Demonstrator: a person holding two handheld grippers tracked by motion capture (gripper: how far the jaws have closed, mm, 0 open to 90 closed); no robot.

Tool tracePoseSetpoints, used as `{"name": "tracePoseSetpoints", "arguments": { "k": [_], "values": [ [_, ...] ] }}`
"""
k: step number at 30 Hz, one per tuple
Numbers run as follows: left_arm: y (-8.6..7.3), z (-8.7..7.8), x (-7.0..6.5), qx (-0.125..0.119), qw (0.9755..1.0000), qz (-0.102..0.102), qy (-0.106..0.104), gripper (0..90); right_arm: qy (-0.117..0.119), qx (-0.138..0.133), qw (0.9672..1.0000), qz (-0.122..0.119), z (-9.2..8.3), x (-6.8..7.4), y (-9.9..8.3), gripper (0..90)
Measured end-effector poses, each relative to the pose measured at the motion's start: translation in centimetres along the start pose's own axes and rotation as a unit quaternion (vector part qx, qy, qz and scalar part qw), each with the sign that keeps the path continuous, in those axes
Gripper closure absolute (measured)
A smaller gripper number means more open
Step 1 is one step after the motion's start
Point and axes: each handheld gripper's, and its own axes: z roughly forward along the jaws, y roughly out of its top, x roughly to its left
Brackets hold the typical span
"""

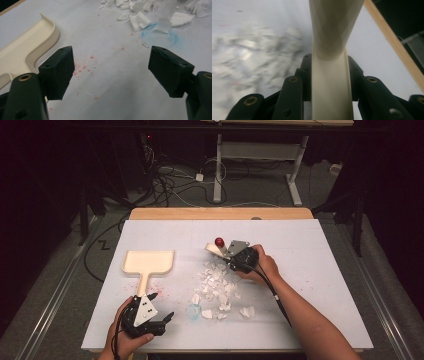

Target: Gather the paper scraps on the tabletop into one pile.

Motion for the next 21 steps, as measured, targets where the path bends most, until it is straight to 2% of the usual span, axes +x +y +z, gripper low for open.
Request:
{"name": "tracePoseSetpoints", "arguments": {
  "k": [2, 4, 6, 8, 9, 10, 11, 13, 15, 16, 18, 21],
  "values": [
    [0.0, 0.0, 0.0, -0.001, 1.0, -0.001, -0.002, 20.5, 0.015, -0.007, 0.9998, -0.013, -0.4, 0.6, 0.0, 67.7],
    [0.0, -0.1, 0.0, -0.002, 1.0, -0.001, -0.001, 20.5, 0.028, -0.014, 0.9988, -0.037, -1.0, 1.0, -0.2, 67.6],
    [0.1, -0.1, 0.0, -0.003, 1.0, -0.003, -0.001, 20.5, 0.05, -0.025, 0.9979, -0.031, -1.5, 1.7, -0.2, 67.7],
    [0.1, -0.1, 0.0, -0.003, 1.0, -0.005, 0.0, 20.6, 0.06, -0.03, 0.9965, -0.049, -2.2, 2.2, -0.4, 67.7],
    [0.1, -0.1, -0.1, -0.003, 1.0, -0.005, 0.0, 20.6, 0.07, -0.034, 0.9962, -0.041, -2.5, 2.7, -0.5, 67.6],
    [0.1, -0.1, -0.1, -0.001, 1.0, -0.003, -0.001, 20.6, 0.073, -0.033, 0.9953, -0.055, -2.8, 3.0, -0.6, 67.7],
    [0.2, 0.0, -0.1, -0.001, 1.0, -0.001, -0.001, 20.6, 0.078, -0.034, 0.9953, -0.047, -3.1, 3.6, -0.6, 67.7],
    [0.2, 0.0, -0.2, -0.002, 1.0, 0.001, -0.002, 20.6, 0.087, -0.039, 0.9934, -0.064, -3.7, 4.1, -0.8, 67.7],
    [0.2, 0.0, -0.2, -0.003, 1.0, 0.001, -0.003, 20.6, 0.094, -0.042, 0.9927, -0.063, -4.4, 4.6, -1.0, 67.7],
    [0.2, 0.0, -0.2, -0.003, 1.0, 0.001, -0.003, 20.6, 0.096, -0.043, 0.993, -0.055, -4.8, 4.9, -1.1, 67.7],
    [0.2, 0.0, -0.2, 0.0, 1.0, 0.001, -0.005, 20.6, 0.099, -0.048, 0.9925, -0.055, -5.3, 4.9, -1.3, 67.7],
    [0.2, 0.1, -0.3, 0.0, 1.0, 0.002, -0.005, 20.6, 0.088, -0.053, 0.9935, -0.05, -5.9, 4.6, -1.7, 67.9]
  ]
}}
